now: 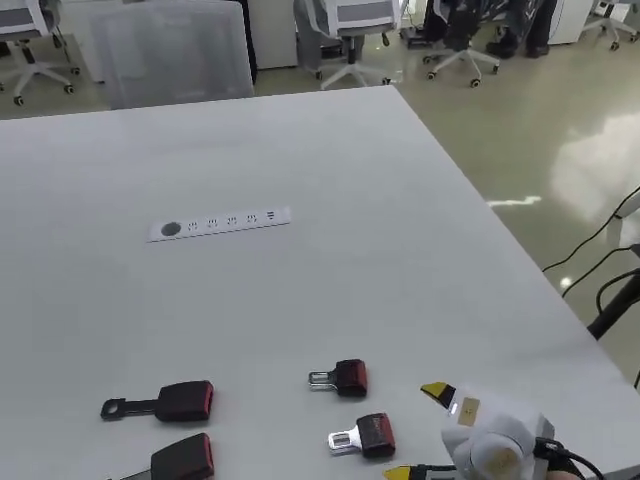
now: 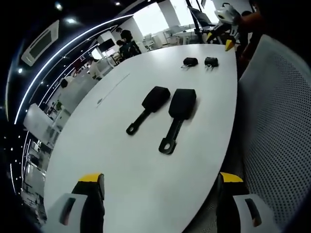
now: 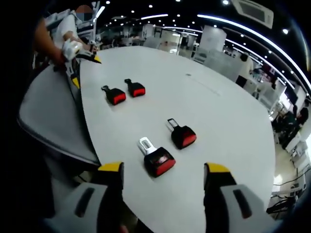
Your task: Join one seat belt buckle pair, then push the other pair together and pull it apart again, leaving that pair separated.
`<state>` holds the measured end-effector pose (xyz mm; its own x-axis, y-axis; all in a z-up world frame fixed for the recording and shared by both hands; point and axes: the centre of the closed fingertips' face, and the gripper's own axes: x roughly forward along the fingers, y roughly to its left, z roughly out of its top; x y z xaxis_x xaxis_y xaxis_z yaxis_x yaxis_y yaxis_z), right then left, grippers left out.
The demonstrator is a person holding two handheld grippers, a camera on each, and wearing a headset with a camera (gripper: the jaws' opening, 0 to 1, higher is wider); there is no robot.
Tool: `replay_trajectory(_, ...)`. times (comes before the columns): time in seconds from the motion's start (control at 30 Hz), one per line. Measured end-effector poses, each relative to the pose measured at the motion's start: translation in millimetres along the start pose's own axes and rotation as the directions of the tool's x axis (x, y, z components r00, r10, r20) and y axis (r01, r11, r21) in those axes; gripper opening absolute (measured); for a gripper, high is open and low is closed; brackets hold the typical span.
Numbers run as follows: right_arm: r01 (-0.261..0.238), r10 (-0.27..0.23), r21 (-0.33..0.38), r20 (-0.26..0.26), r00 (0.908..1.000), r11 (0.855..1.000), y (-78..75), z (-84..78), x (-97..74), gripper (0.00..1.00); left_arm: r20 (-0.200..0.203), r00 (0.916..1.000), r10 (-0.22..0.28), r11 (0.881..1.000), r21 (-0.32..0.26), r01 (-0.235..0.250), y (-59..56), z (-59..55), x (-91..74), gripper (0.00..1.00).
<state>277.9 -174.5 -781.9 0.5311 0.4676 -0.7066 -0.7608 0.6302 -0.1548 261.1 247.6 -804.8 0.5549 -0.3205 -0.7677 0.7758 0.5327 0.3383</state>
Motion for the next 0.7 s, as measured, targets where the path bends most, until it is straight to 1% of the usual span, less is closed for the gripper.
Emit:
replay_trajectory(0.03, -0.004, 0.004, -0.005, 0.0, 1.0, 1.0, 0.4, 0.5, 1.0, 0.66, -0.006, 0.9999, -0.015, 1.0, 0.009, 0.015, -1.5, 0.2, 2.0, 0.98)
replay_trajectory(0.07, -0.017, 0.017, -0.011, -0.003, 0.9999, 1.0, 1.9, 0.6, 2.8, 0.65, -0.041, 0.9982, -0.043, 0.999, 0.031, 0.044, -4.7, -3.6, 4.4, 0.96)
replay_trajectory(0.1, -0.025, 0.025, -0.022, -0.005, 0.9997, 0.999, 2.9, -0.1, 4.1, 0.64, -0.072, 0.9955, -0.062, 0.997, 0.034, 0.064, -7.1, -7.3, 6.6, 0.93)
replay_trajectory(0.13, -0.035, 0.035, -0.044, -0.01, 0.9993, 0.998, 3.9, -0.5, 6.4, 0.63, -0.089, 0.9925, -0.085, 0.995, 0.04, 0.088, -10.8, -6.4, 10.7, 0.89)
replay_trajectory(0.17, -0.045, 0.044, -0.059, -0.012, 0.999, 0.997, 5.4, 0.0, 6.9, 0.63, -0.084, 0.993, -0.083, 0.995, 0.05, 0.087, -10.5, -3.3, 13.6, 0.87)
replay_trajectory(0.2, -0.055, 0.054, -0.076, -0.013, 0.9985, 0.996, 6.3, 0.7, 8.9, 0.62, -0.076, 0.9937, -0.083, 0.994, 0.064, 0.088, -10.6, 2.3, 17.8, 0.88)
replay_trajectory(0.27, -0.075, 0.074, -0.091, -0.022, 0.997, 0.993, 8.1, -0.1, 12.3, 0.59, -0.074, 0.9929, -0.093, 0.992, 0.075, 0.099, -12.4, 9.9, 22.3, 0.87)
replay_trajectory(0.33, -0.102, 0.099, -0.1, -0.032, 0.9945, 0.99, 10.2, -0.8, 16.9, 0.55, -0.066, 0.9916, -0.111, 0.99, 0.081, 0.116, -15.9, 21.7, 27.8, 0.83)
replay_trajectory(0.37, -0.116, 0.112, -0.114, -0.038, 0.9929, 0.987, 11.0, -1.5, 20.8, 0.53, -0.054, 0.9903, -0.128, 0.988, 0.079, 0.132, -18.6, 29.6, 32.8, 0.82)
replay_trajectory(0.43, -0.131, 0.126, -0.129, -0.049, 0.9909, 0.983, 11.8, -2.2, 25.7, 0.52, -0.048, 0.9852, -0.165, 0.983, 0.07, 0.168, -24.5, 38.1, 40.4, 0.77)
replay_trajectory(0.47, -0.153, 0.146, -0.137, -0.062, 0.9873, 0.979, 13.7, -2.9, 29.3, 0.51, -0.049, 0.9803, -0.191, 0.979, 0.067, 0.194, -29.1, 45.4, 45.2, 0.74)
replay_trajectory(0.5, -0.166, 0.156, -0.151, -0.073, 0.985, 0.975, 14.1, -3.2, 32.4, 0.5, -0.05, 0.9745, -0.219, 0.973, 0.063, 0.222, -33.3, 52.1, 50.2, 0.71)
replay_trajectory(0.53, -0.172, 0.16, -0.163, -0.082, 0.9837, 0.971, 13.5, -4.2, 34.9, 0.5, -0.049, 0.9721, -0.23, 0.97, 0.068, 0.233, -34.5, 57.2, 53.8, 0.66)
replay_trajectory(0.57, -0.195, 0.18, -0.168, -0.1, 0.9786, 0.966, 14.6, -6.7, 38.0, 0.5, -0.047, 0.9694, -0.241, 0.967, 0.075, 0.244, -36.0, 61.8, 57.1, 0.63)
replay_trajectory(0.63, -0.211, 0.194, -0.173, -0.11, 0.9748, 0.962, 12.8, -8.7, 42.9, 0.49, -0.043, 0.9683, -0.246, 0.964, 0.089, 0.249, -36.1, 74.2, 67.2, 0.61)
replay_trajectory(0.67, -0.234, 0.213, -0.179, -0.128, 0.9686, 0.956, 13.0, -11.4, 45.4, 0.47, -0.041, 0.9672, -0.251, 0.963, 0.091, 0.254, -36.0, 78.6, 70.9, 0.61)
replay_trajectory(0.7, -0.243, 0.221, -0.177, -0.136, 0.9658, 0.954, 13.2, -12.6, 46.0, 0.46, -0.04, 0.9635, -0.265, 0.96, 0.088, 0.267, -36.5, 85.1, 76.8, 0.6)
